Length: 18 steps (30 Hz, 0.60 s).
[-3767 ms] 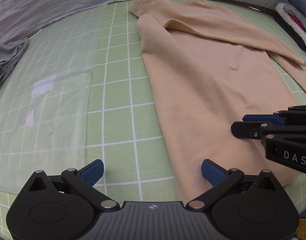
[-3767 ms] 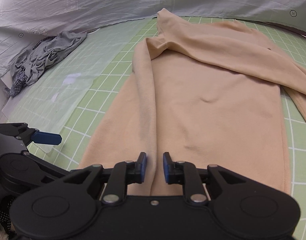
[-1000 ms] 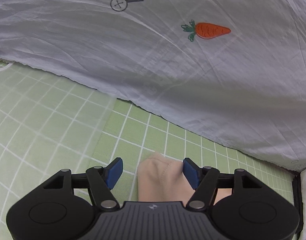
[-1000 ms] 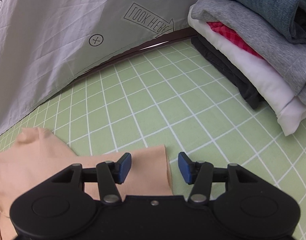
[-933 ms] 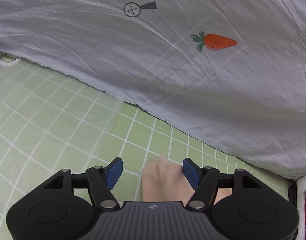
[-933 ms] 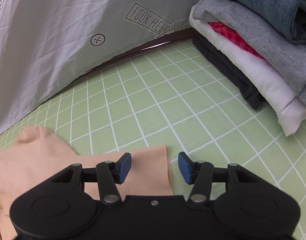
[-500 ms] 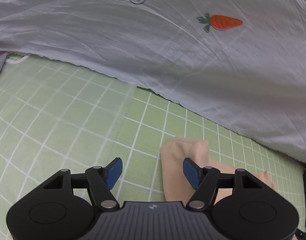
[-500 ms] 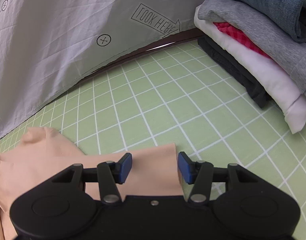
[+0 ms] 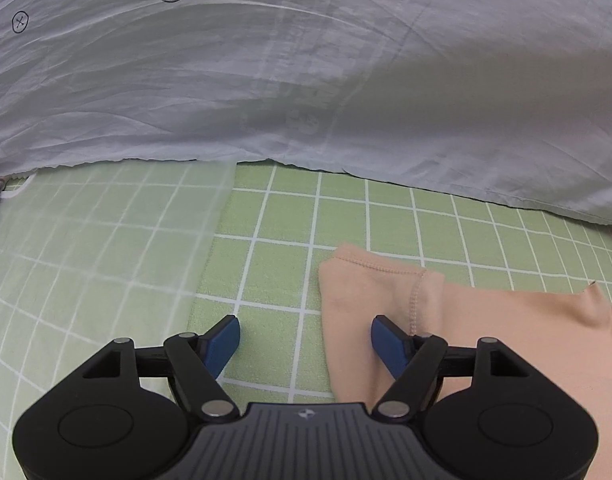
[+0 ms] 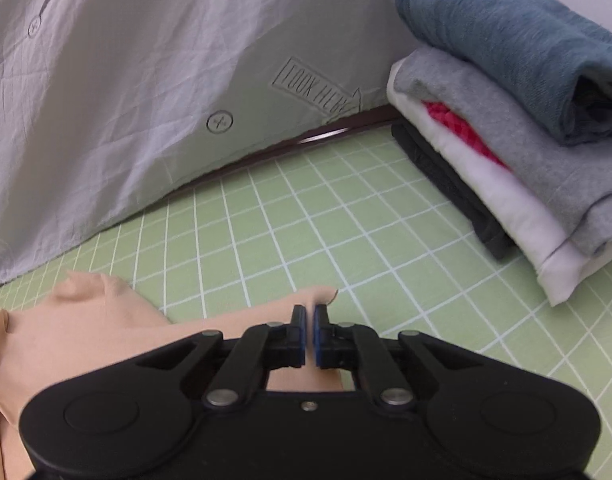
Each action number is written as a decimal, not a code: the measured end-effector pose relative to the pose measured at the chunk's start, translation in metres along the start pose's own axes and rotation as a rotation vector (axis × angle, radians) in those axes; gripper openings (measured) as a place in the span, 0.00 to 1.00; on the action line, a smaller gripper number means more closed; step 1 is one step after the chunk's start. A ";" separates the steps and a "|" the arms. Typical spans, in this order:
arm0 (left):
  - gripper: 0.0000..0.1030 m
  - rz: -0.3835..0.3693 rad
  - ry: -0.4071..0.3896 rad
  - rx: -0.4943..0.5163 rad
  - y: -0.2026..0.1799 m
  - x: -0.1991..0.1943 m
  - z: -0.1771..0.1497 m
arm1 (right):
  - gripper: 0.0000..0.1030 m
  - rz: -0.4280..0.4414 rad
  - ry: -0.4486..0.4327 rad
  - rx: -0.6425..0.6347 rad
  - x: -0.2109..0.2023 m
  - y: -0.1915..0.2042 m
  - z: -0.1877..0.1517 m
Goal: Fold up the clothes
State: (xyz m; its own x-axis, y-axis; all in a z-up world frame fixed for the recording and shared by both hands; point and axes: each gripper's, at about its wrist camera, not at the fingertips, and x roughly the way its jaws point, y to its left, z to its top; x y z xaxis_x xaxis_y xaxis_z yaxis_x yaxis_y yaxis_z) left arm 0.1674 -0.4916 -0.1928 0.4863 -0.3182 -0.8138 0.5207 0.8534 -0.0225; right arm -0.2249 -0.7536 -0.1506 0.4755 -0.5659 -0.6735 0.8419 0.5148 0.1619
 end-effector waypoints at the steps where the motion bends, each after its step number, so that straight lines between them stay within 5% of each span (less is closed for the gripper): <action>1: 0.75 0.003 -0.003 -0.001 0.000 0.001 0.000 | 0.04 -0.005 -0.030 0.011 -0.013 0.000 0.004; 5: 0.79 0.018 -0.013 -0.005 0.000 0.002 0.000 | 0.04 -0.046 -0.088 0.008 -0.042 -0.004 0.011; 10: 0.90 0.034 -0.017 -0.019 0.004 0.005 0.001 | 0.04 -0.092 0.007 0.036 -0.021 -0.018 -0.008; 18: 0.90 0.018 0.003 -0.085 0.013 -0.012 0.000 | 0.04 -0.101 0.036 0.049 -0.016 -0.023 -0.022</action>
State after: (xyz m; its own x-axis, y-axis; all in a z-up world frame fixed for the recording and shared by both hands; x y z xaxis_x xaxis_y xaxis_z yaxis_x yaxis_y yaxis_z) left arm 0.1690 -0.4768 -0.1833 0.4928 -0.3015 -0.8163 0.4503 0.8910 -0.0573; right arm -0.2574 -0.7417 -0.1597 0.3789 -0.5897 -0.7132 0.8970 0.4236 0.1263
